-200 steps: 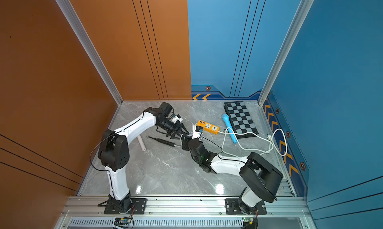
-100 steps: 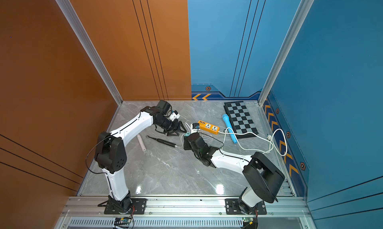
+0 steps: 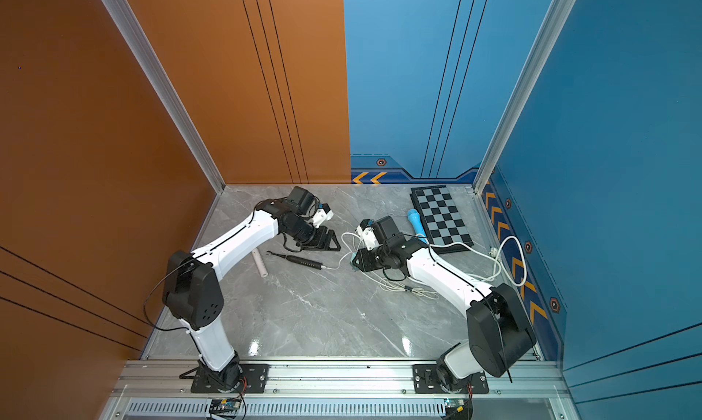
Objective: Charge the electric toothbrush
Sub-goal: Adjust the charging cable at the center of the board.
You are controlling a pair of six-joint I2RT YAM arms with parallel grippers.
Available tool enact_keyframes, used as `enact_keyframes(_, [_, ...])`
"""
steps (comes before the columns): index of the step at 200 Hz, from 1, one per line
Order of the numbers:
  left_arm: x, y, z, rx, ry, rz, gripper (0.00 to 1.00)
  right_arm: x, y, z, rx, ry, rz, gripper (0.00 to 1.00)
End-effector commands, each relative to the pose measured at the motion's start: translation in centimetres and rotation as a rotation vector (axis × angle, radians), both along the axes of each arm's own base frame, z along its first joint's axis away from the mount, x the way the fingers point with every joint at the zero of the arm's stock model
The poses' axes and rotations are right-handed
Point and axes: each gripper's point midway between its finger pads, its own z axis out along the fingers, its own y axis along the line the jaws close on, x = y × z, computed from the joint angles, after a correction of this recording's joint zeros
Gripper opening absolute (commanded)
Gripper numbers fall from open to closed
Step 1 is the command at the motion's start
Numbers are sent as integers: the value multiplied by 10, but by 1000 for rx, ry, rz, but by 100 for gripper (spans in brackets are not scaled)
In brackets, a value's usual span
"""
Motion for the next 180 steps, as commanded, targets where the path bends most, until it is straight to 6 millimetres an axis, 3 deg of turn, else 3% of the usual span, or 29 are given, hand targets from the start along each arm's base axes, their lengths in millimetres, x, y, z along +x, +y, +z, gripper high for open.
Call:
enact_keyframes(1, [-22,-21,-12,-9,42,-109,75,-24,-7,17,4,50,98,27])
enact_keyframes(20, [-20,-26,-24,77,3,-110,75,-21,-14,24,-3,36,94,27])
enact_keyframes(44, [4,-5,-48,238,-29,6,73,-20,-26,34,-58,-5,116,27])
enact_keyframes(65, [19,12,-61,335,-60,64,67,-11,-55,39,-248,-81,102,26])
enact_keyframes(79, [20,10,-65,337,-54,62,55,2,-72,45,-358,-159,84,26])
enact_keyframes(99, [21,10,-71,344,-36,77,23,21,-86,51,-466,-262,82,26])
enact_keyframes(122, [22,22,-72,374,-38,112,2,45,-95,53,-545,-338,75,26])
enact_keyframes(155, [22,60,-61,421,-63,206,0,78,-112,51,-640,-396,41,26])
enact_keyframes(180, [14,96,-46,447,-97,276,0,98,-114,52,-591,-443,26,26])
